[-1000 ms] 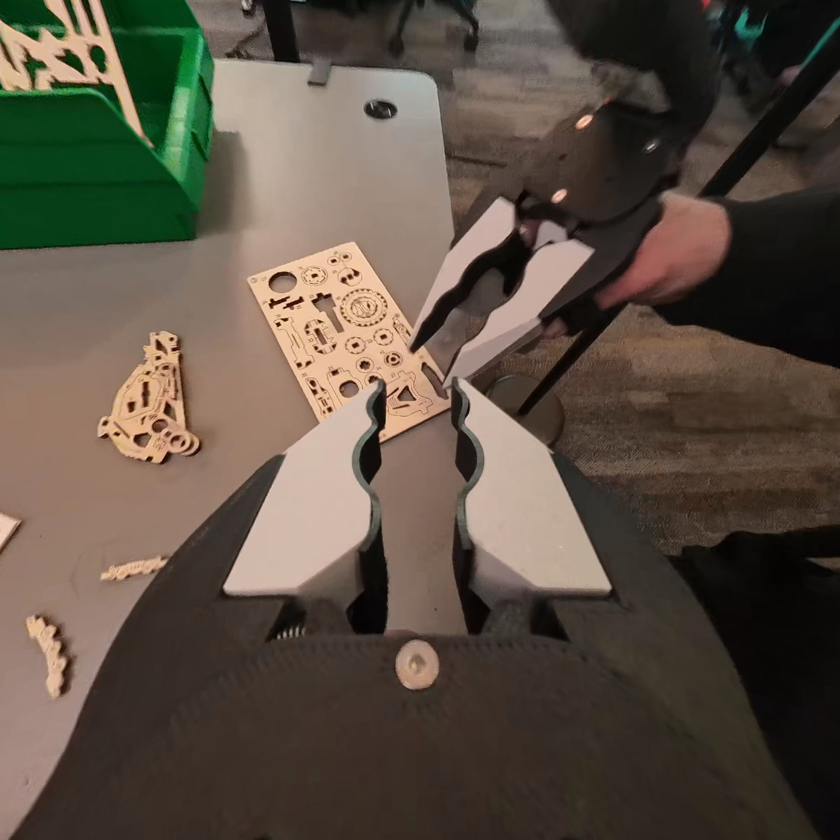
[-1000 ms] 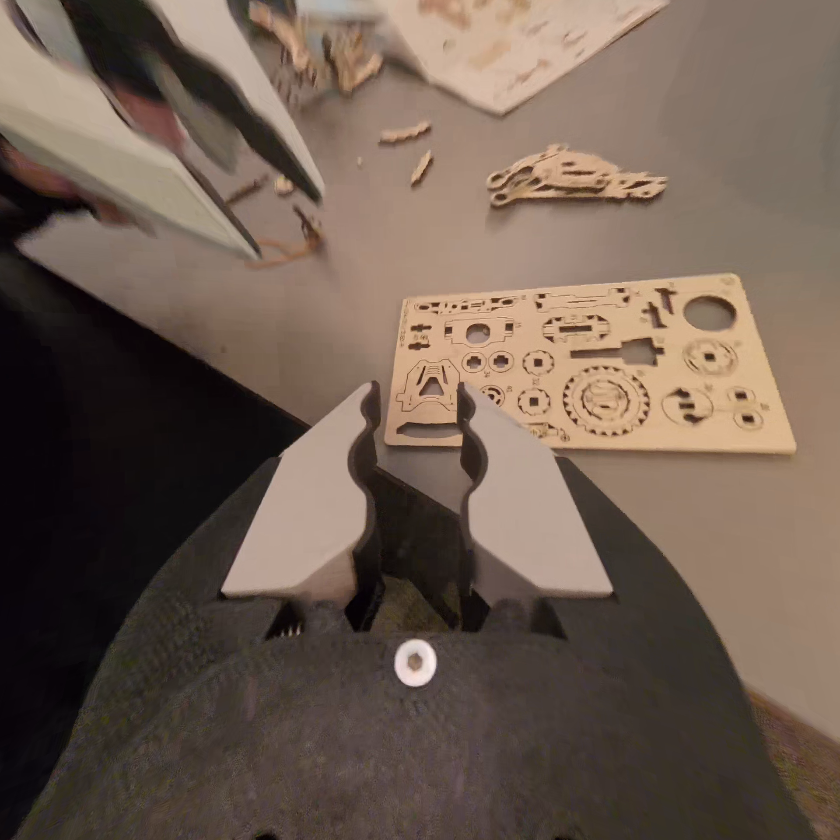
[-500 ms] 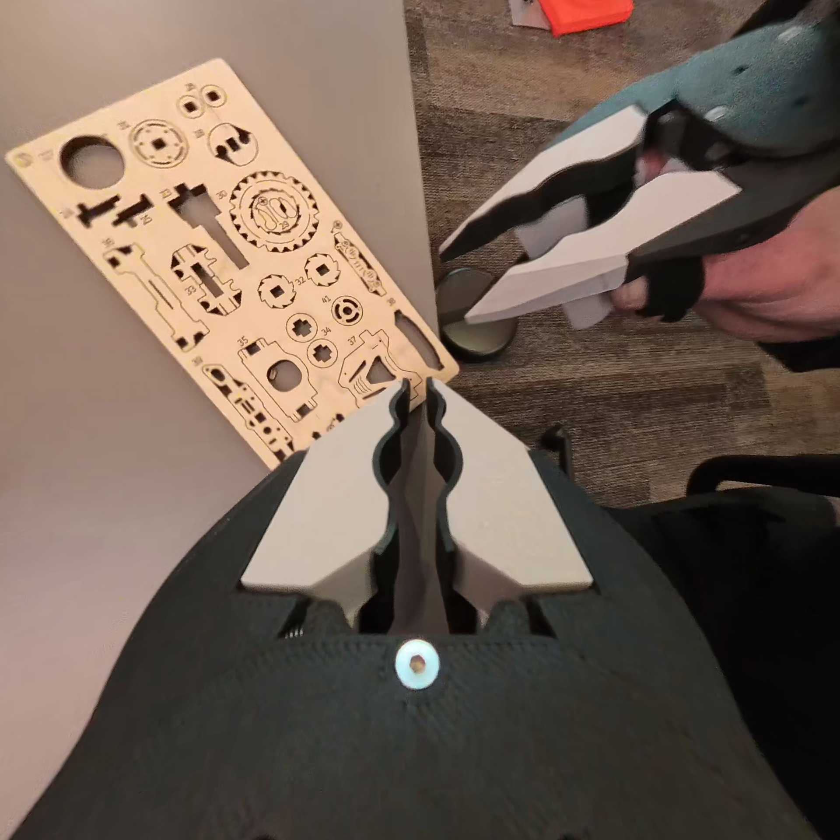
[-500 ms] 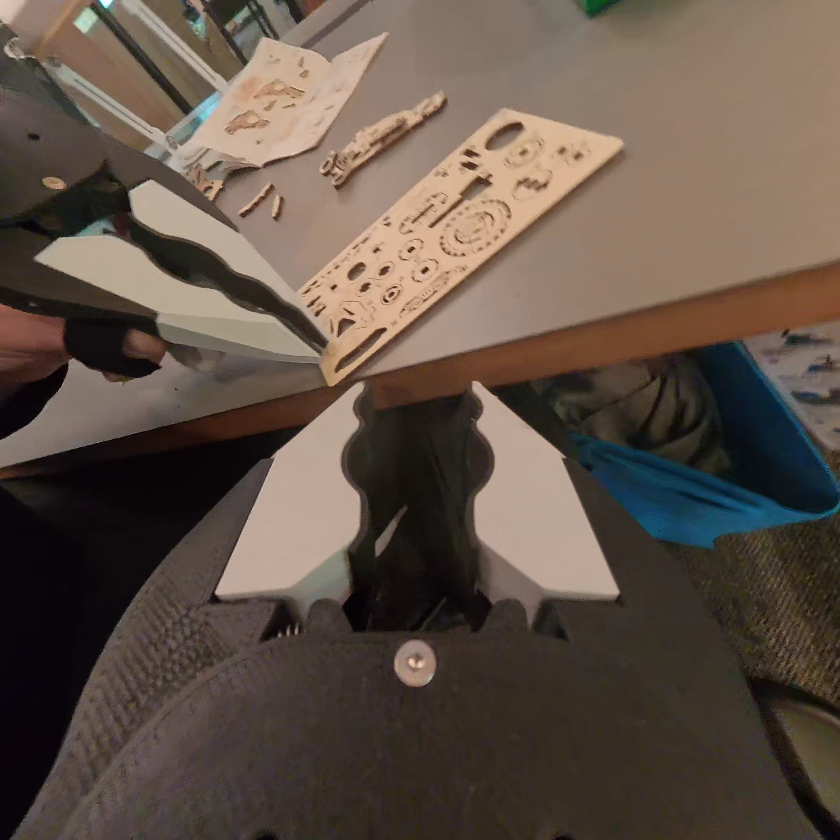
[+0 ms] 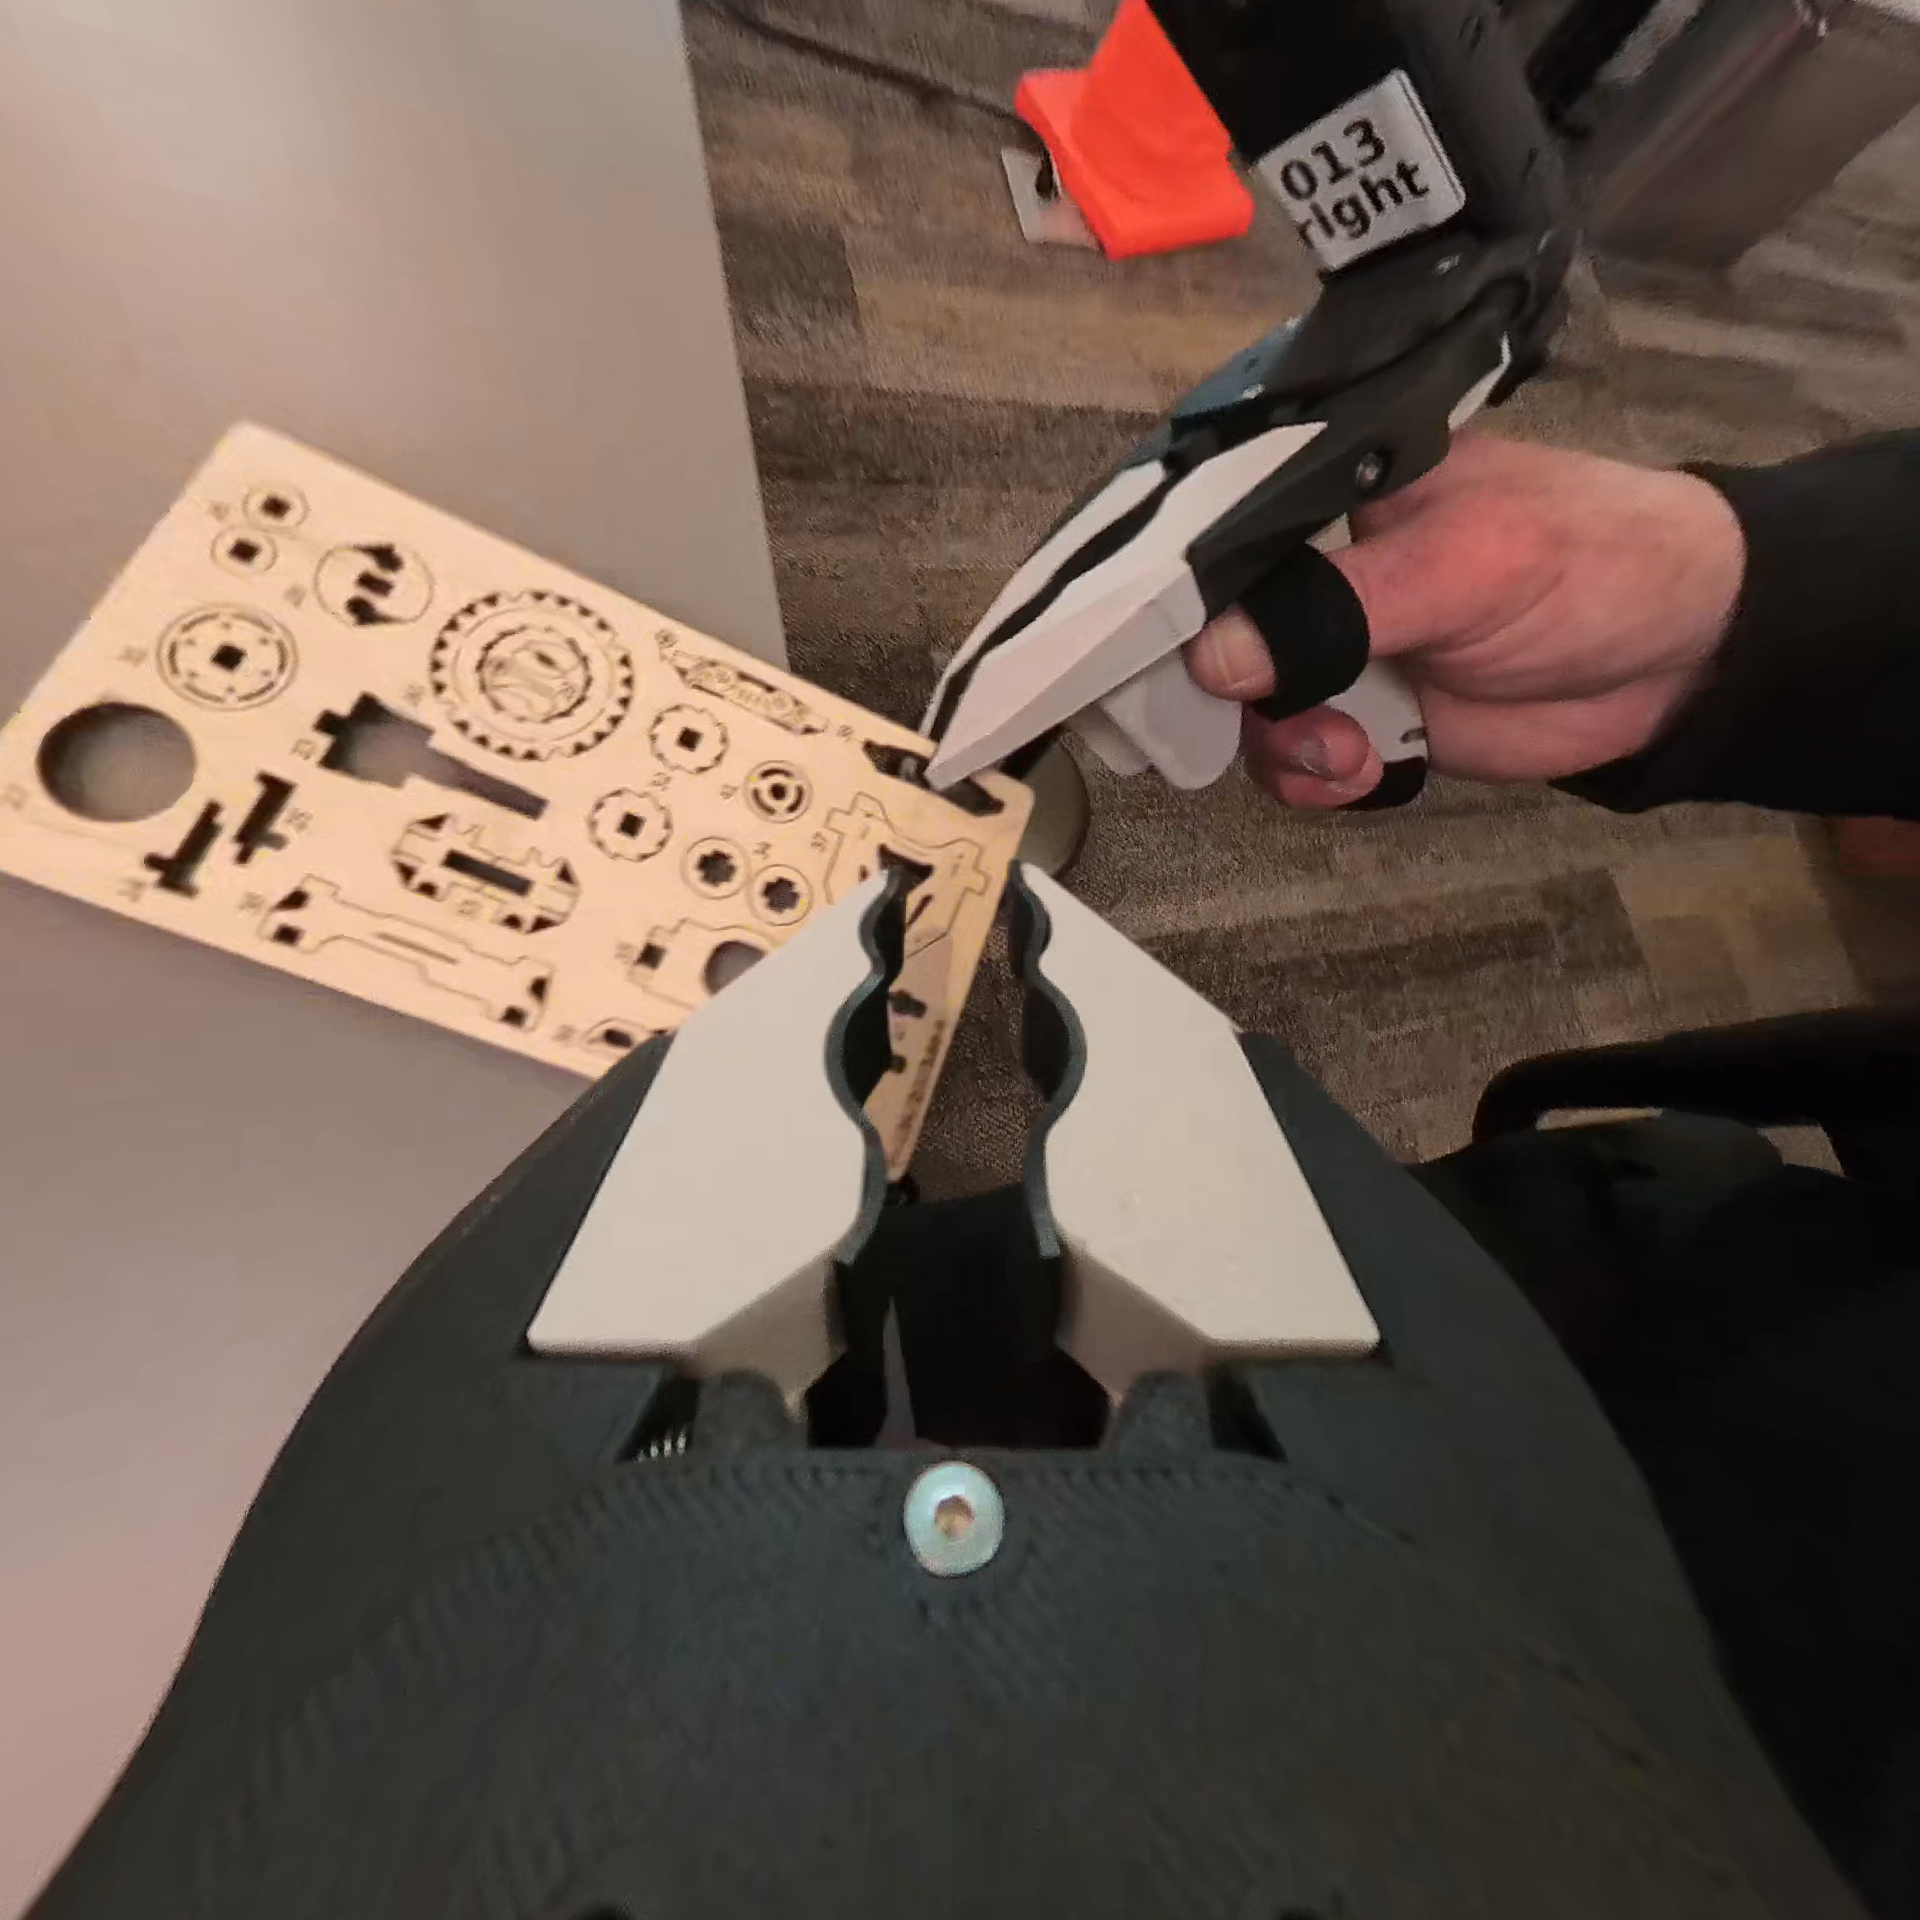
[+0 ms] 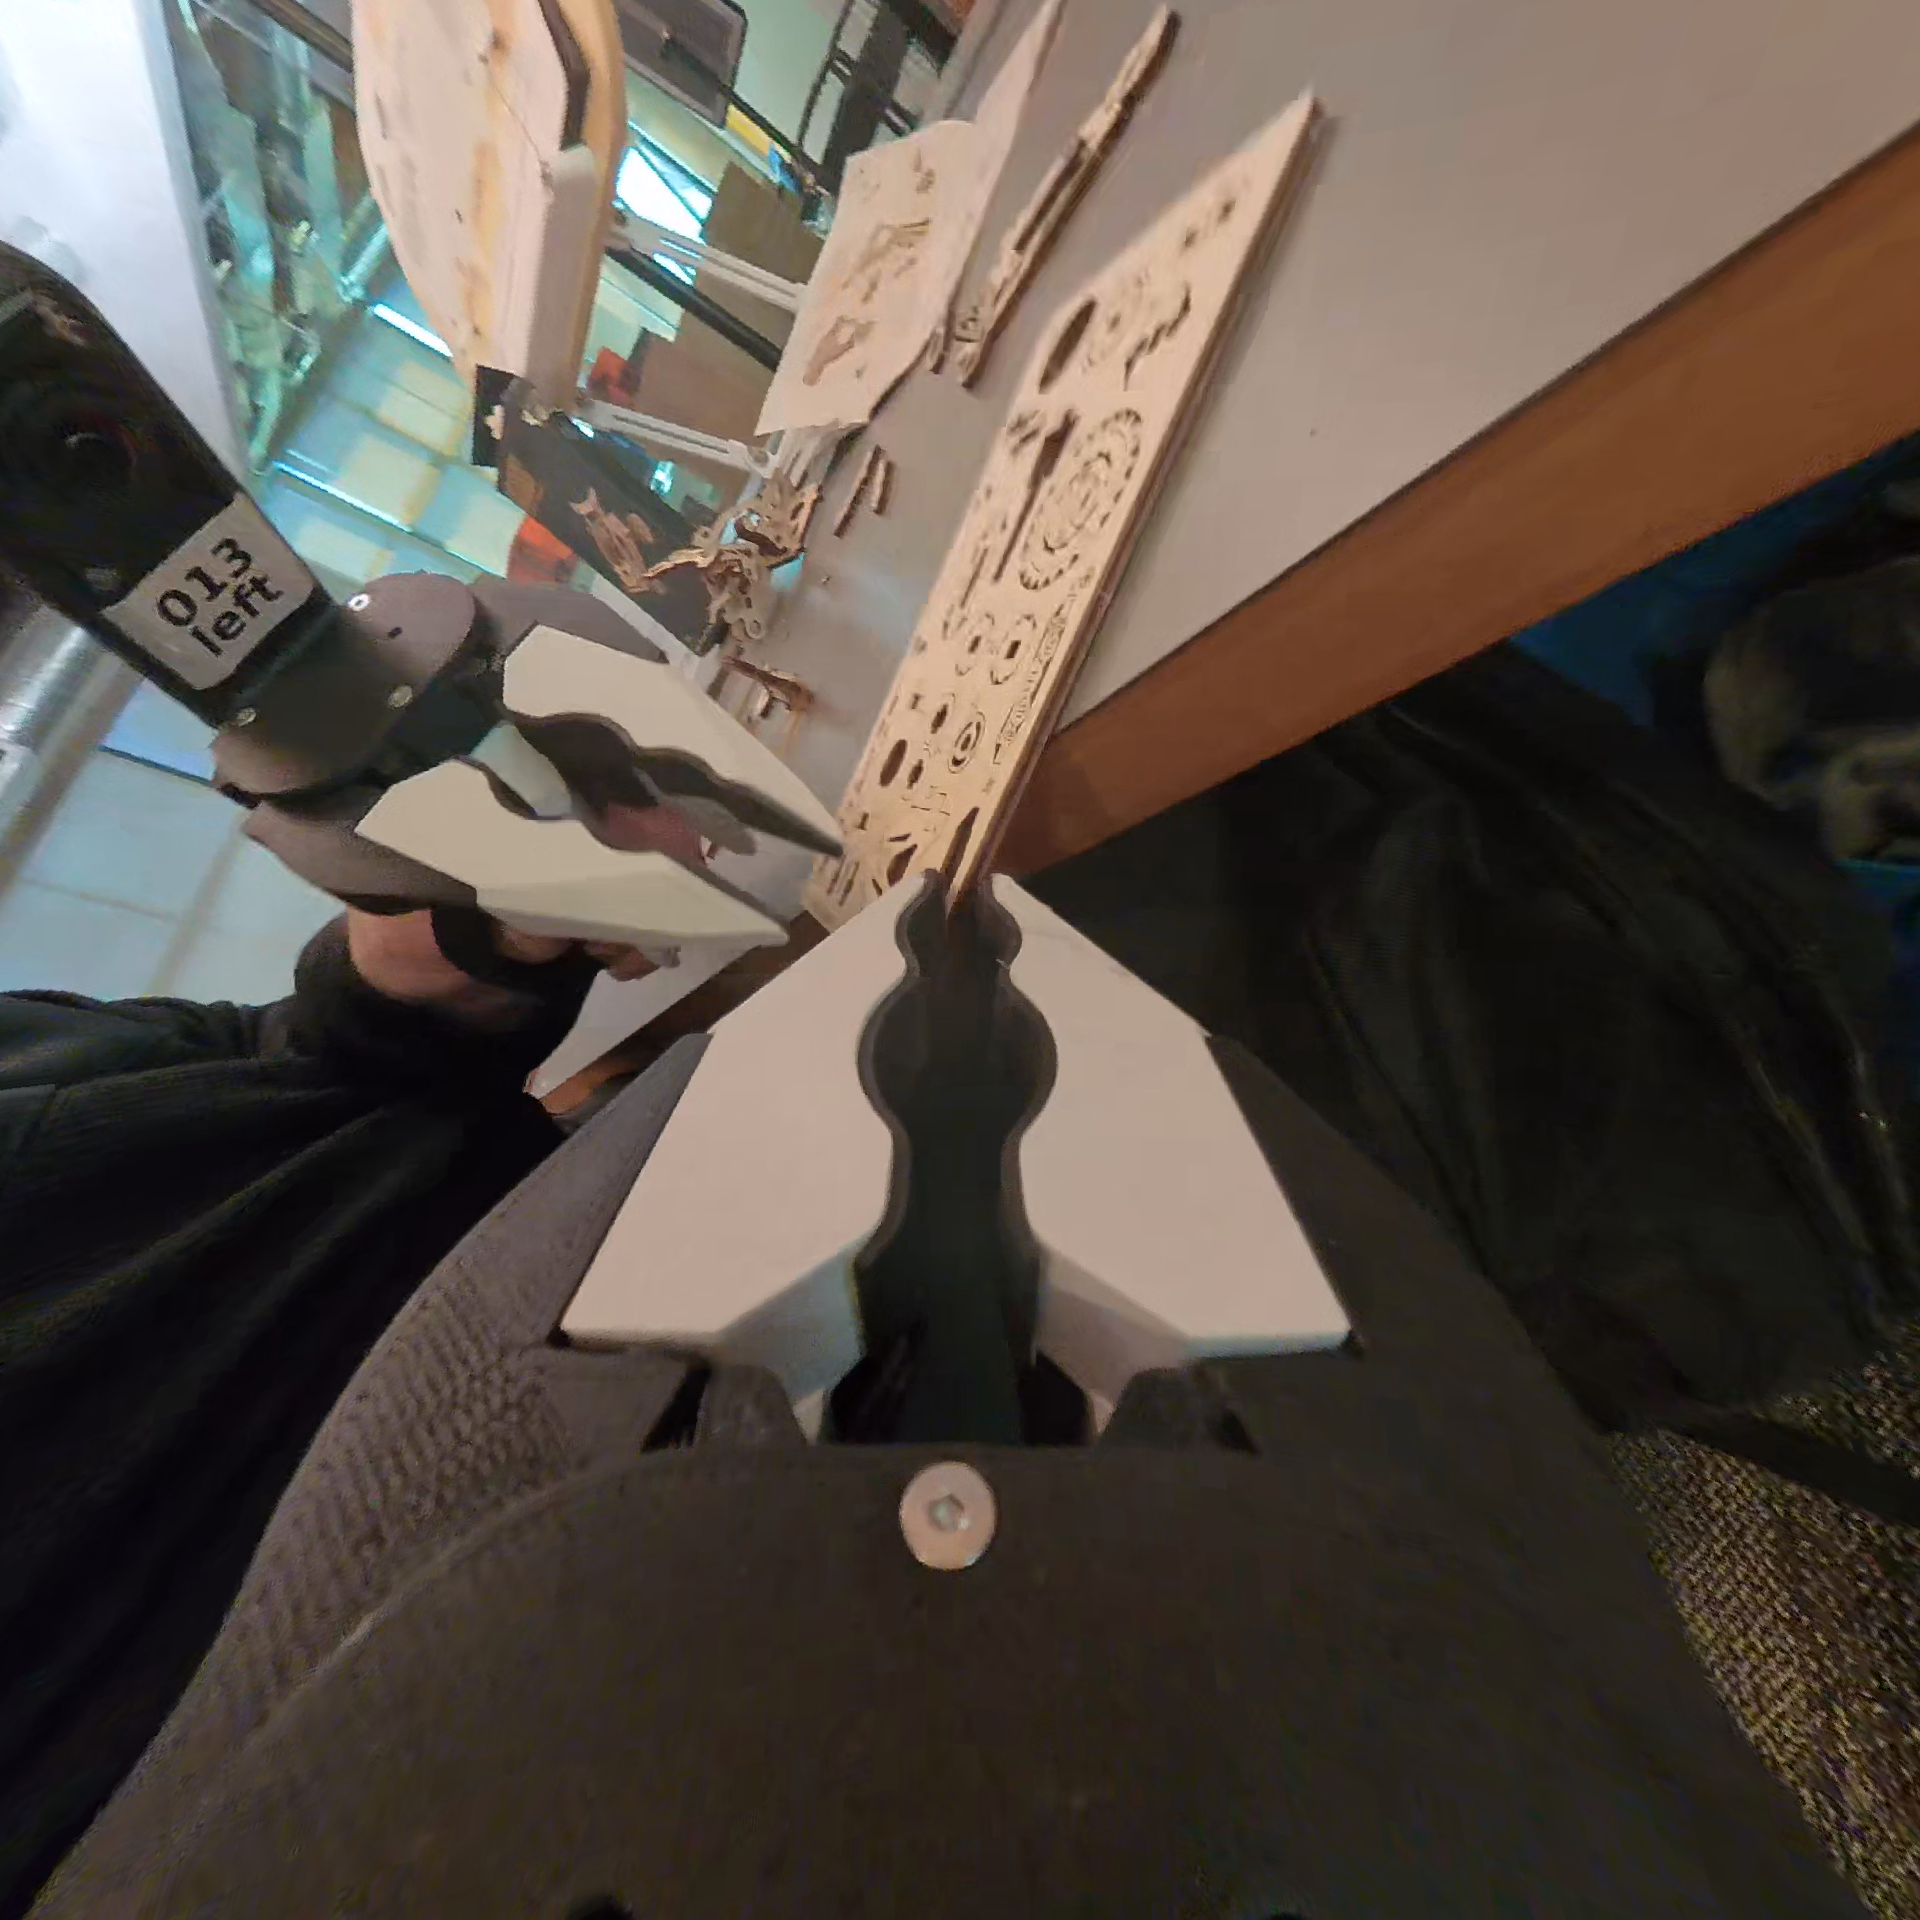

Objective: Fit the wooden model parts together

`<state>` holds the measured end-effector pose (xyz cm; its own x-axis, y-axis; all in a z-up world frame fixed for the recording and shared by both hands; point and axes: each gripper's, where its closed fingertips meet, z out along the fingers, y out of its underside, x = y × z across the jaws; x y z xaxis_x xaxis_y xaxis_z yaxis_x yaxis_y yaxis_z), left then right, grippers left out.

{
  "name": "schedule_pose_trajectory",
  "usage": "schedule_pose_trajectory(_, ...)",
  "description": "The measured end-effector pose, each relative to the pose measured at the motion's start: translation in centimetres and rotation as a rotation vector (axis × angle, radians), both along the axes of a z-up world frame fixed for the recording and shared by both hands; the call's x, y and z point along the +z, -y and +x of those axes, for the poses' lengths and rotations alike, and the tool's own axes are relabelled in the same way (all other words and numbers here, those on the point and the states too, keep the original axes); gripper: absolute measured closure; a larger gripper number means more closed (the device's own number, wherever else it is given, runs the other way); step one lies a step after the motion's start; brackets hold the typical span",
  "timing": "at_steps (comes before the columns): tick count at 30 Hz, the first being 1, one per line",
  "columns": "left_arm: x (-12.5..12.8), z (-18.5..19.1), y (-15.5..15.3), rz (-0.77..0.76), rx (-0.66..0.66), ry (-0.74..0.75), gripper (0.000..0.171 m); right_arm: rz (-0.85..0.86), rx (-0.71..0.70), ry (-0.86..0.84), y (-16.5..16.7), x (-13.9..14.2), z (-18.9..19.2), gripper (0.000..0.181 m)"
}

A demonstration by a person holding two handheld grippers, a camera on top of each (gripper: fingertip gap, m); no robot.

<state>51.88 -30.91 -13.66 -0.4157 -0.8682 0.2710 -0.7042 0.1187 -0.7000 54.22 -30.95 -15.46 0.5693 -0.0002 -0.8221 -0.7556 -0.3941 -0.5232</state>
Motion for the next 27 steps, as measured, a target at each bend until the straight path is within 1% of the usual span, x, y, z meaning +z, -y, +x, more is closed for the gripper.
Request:
schedule_pose_trajectory(2, 0.9, -0.2, -1.2, -0.025, 0.056, 0.027, 0.152, 0.020, 0.001, 0.005, 0.1, 0.8, 0.1, 0.179)
schedule_pose_trajectory(6, 2.2, -1.5, -3.5, -0.138, 0.180, 0.051, 0.151, 0.045, 0.038, 0.018, 0.0, 2.0, -0.3, 0.180)
schedule_pose_trajectory(10, 3.5, -2.7, -5.6, -0.132, 0.281, 0.111, 0.144, 0.103, 0.055, -0.025, -0.4, 3.5, -0.7, 0.180)
schedule_pose_trajectory(13, 3.8, -3.6, -6.3, -0.175, 0.325, 0.111, 0.139, 0.145, 0.086, -0.010, -0.9, 4.8, -1.3, 0.180)
schedule_pose_trajectory(15, 3.5, -4.0, -6.7, -0.194, 0.352, 0.100, 0.133, 0.178, 0.108, -0.017, -1.3, 5.7, -1.6, 0.180)
schedule_pose_trajectory(17, 3.9, -4.2, -7.0, -0.264, 0.378, 0.115, 0.130, 0.223, 0.129, -0.031, -1.6, 7.0, -1.9, 0.180)
schedule_pose_trajectory(19, 4.2, -4.3, -7.4, -0.345, 0.402, 0.119, 0.120, 0.257, 0.147, -0.041, -2.1, 8.1, -2.1, 0.180)
schedule_pose_trajectory(20, 4.6, -4.4, -7.6, -0.393, 0.409, 0.131, 0.116, 0.281, 0.160, -0.051, -2.3, 8.9, -2.3, 0.180)
schedule_pose_trajectory(22, 6.1, -4.6, -8.2, -0.479, 0.421, 0.200, 0.113, 0.302, 0.185, -0.050, -3.0, 9.9, -2.8, 0.180)
schedule_pose_trajectory(25, 8.4, -5.6, -8.4, -0.566, 0.377, 0.288, 0.117, 0.347, 0.246, -0.061, -4.3, 11.5, -4.0, 0.180)
schedule_pose_trajectory(26, 8.8, -6.0, -8.4, -0.588, 0.364, 0.294, 0.121, 0.359, 0.277, -0.066, -5.0, 11.9, -4.7, 0.180)
schedule_pose_trajectory(27, 9.3, -6.5, -8.6, -0.609, 0.354, 0.315, 0.132, 0.373, 0.313, -0.079, -5.6, 12.3, -5.6, 0.180)
